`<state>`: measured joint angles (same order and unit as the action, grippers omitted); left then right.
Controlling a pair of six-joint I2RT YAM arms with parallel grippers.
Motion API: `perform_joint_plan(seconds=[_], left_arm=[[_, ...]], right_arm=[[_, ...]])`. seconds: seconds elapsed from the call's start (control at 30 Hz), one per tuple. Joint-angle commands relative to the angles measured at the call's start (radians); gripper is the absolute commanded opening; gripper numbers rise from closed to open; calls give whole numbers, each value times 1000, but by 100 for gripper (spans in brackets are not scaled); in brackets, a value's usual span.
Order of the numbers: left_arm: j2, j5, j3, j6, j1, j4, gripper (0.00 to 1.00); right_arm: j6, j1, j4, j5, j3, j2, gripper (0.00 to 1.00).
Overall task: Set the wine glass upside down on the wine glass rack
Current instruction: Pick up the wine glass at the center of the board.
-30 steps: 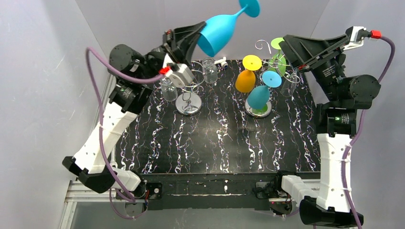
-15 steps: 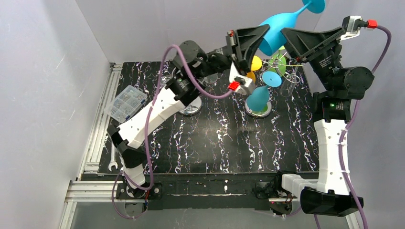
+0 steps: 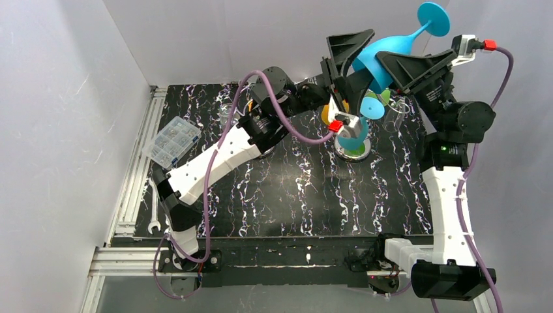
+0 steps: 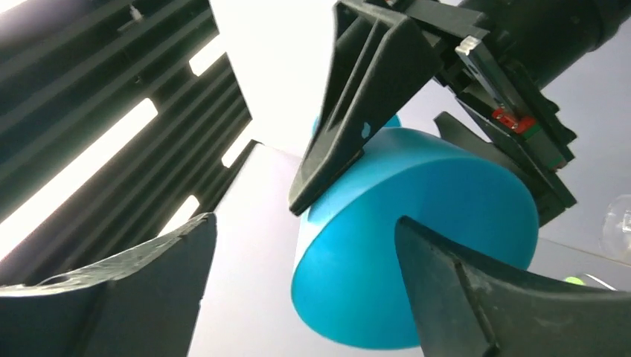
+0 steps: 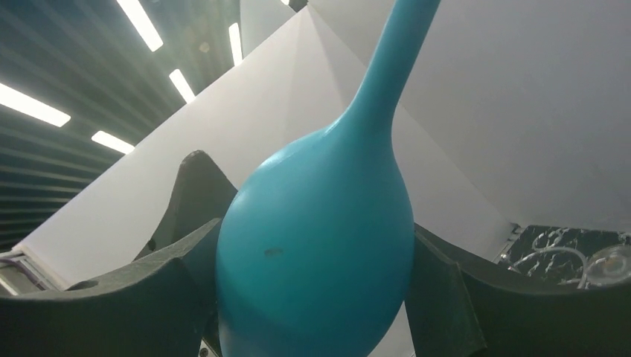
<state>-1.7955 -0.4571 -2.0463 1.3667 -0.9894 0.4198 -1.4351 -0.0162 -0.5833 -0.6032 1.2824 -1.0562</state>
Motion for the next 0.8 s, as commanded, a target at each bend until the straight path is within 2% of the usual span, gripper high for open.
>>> perform_joint_plan(seconds=[0.0,0.1,0.2,0.27,0.43,0.57,0.77], left_arm=[[137,138,46,-138,29,-126,98],[233,198,36,-392,86,-360,98],[352,245,151,-547,133,-466,98],[439,246,245,-640,168,-519,98],[642,266,449,-729,218,-564,98],[723,273,492,-765,226,-592,98],[761,286,532,-771,229,-584,98]], right_arm=[[312,2,310,-1,81,66,78],[655,4,739,133,190,96,75],[906,7,982,311,208,138,71],[998,10,1076,436,175,178,68],[1109,14,1175,706,56,225,59],[1176,15,1206,900,-25,263,56],[1232,15,1149,1001,-152,316,57]])
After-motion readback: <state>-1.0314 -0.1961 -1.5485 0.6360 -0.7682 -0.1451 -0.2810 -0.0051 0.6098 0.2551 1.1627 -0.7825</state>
